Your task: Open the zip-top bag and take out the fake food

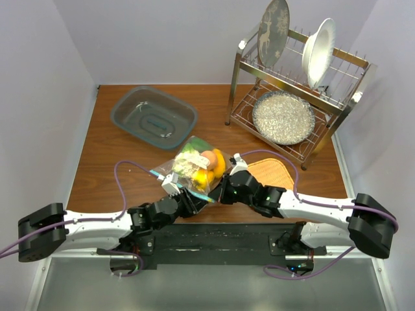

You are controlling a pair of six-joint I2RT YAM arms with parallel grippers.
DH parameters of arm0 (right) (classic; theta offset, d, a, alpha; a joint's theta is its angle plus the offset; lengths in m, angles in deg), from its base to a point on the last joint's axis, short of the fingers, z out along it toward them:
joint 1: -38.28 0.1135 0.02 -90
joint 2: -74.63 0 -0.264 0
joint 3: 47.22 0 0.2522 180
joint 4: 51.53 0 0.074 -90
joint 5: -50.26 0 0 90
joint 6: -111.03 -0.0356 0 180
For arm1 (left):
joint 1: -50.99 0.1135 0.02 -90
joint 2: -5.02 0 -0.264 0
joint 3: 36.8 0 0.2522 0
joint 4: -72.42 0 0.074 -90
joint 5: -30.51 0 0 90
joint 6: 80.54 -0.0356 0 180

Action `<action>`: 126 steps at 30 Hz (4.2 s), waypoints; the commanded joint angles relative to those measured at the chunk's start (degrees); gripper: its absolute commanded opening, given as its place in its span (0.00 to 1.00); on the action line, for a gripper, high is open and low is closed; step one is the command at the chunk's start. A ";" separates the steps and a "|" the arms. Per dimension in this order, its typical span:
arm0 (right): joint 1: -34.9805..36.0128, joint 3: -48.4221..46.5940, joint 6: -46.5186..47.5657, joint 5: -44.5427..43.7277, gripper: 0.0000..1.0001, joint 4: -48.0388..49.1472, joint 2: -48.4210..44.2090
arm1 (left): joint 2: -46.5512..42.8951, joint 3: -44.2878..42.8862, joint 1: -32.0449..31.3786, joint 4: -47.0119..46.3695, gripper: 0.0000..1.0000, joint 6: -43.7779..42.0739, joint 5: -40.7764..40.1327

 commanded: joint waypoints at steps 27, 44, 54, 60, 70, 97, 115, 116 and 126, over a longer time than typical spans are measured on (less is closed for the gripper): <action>1.67 -4.27 -2.41 -0.86 0.00 -3.55 -1.85 | 2.37 1.05 -3.03 -11.35 0.34 2.70 -7.34; 2.73 -3.39 -2.76 -2.27 0.00 -5.22 -2.20 | -1.93 1.67 -3.03 -10.48 0.23 1.91 -9.18; 3.08 -2.51 -2.59 -2.36 0.00 -5.40 -2.81 | -3.69 1.41 -3.03 -6.35 0.17 3.49 -10.32; 3.25 -1.81 -1.45 -2.36 0.00 -6.71 -3.95 | -5.27 2.63 -3.03 -3.89 0.13 6.04 -11.73; 3.25 -0.31 -0.39 -1.92 0.00 -7.68 -6.24 | -9.83 3.25 -2.95 4.19 0.12 9.03 -14.71; 3.25 3.38 2.77 -4.38 0.00 -18.84 -17.40 | -25.58 -7.99 12.08 42.95 0.14 2.18 -25.79; 3.34 2.68 4.88 -6.22 0.00 -23.59 -20.04 | -23.55 -14.59 15.16 46.48 0.14 -4.06 -27.91; 3.26 2.68 5.32 -6.14 0.00 -23.85 -20.04 | -23.64 -14.76 15.33 45.61 0.13 -4.85 -27.64; 4.22 -10.91 16.82 -9.29 0.52 -29.38 -14.87 | -19.87 -19.33 15.51 42.00 0.01 -13.03 -22.28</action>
